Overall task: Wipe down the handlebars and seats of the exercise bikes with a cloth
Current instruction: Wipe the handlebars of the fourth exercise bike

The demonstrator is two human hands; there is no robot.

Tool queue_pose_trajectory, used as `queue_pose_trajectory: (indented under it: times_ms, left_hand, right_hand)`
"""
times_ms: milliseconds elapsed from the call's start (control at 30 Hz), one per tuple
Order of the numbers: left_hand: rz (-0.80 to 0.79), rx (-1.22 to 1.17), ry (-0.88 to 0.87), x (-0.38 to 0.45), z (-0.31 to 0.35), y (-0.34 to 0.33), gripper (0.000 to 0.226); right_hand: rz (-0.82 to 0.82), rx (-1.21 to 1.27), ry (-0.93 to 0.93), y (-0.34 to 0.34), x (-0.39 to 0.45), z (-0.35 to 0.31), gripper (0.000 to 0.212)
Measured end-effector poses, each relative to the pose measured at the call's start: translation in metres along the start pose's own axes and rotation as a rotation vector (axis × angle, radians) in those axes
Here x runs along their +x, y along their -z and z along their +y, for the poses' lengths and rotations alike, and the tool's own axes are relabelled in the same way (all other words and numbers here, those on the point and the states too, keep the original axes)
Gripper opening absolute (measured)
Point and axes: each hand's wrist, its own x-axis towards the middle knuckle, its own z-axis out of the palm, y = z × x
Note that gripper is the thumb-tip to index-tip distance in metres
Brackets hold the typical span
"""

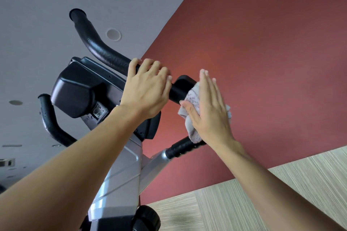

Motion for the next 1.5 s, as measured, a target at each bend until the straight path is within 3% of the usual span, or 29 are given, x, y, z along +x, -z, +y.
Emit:
queue_pose_trajectory:
  times_ms: [133,200,333,433,600,700,900,1033,1167,1333,1500]
  left_hand:
    - [-0.031,-0.019,-0.027,0.001,-0.002,0.002,0.057]
    - [-0.04,-0.038,-0.032,0.002,-0.004,0.002,0.059]
    - [-0.113,-0.078,-0.078,0.004,-0.01,0.007,0.06]
    - [-0.064,-0.056,-0.038,0.003,-0.029,0.013,0.051]
    - [0.009,0.005,-0.041,-0.012,-0.067,0.023,0.054]
    - [0.0,0.003,-0.065,-0.015,-0.076,0.025,0.057]
    - [-0.008,-0.078,-0.062,-0.012,-0.074,0.022,0.06]
    - [-0.021,-0.075,-0.077,-0.011,-0.077,0.025,0.056]
    - [-0.037,-0.051,-0.102,-0.015,-0.094,0.04,0.057]
    - [-0.107,-0.186,-0.081,-0.016,-0.102,0.052,0.052]
    - [-0.151,-0.287,-0.031,-0.012,-0.095,0.053,0.052]
  right_hand:
    - [-0.033,0.235,-0.124,0.007,-0.024,0.024,0.085]
    - [-0.056,0.177,-0.145,0.009,-0.023,0.02,0.084]
    - [0.033,-0.087,0.016,-0.001,0.01,-0.023,0.075]
    - [0.037,-0.178,0.12,-0.015,0.036,-0.055,0.069]
    - [0.006,-0.194,0.189,-0.005,0.005,-0.009,0.071]
    - [-0.07,-0.113,0.124,0.007,-0.009,0.014,0.077]
    - [-0.069,-0.284,0.216,-0.005,0.029,-0.037,0.078]
    - [-0.072,-0.26,0.262,-0.023,0.06,-0.082,0.079]
    - [-0.059,-0.266,0.349,-0.012,0.04,-0.047,0.075]
    - [-0.112,-0.238,0.171,0.004,0.008,-0.01,0.075]
    - [-0.181,-0.292,0.127,0.005,0.027,-0.042,0.075]
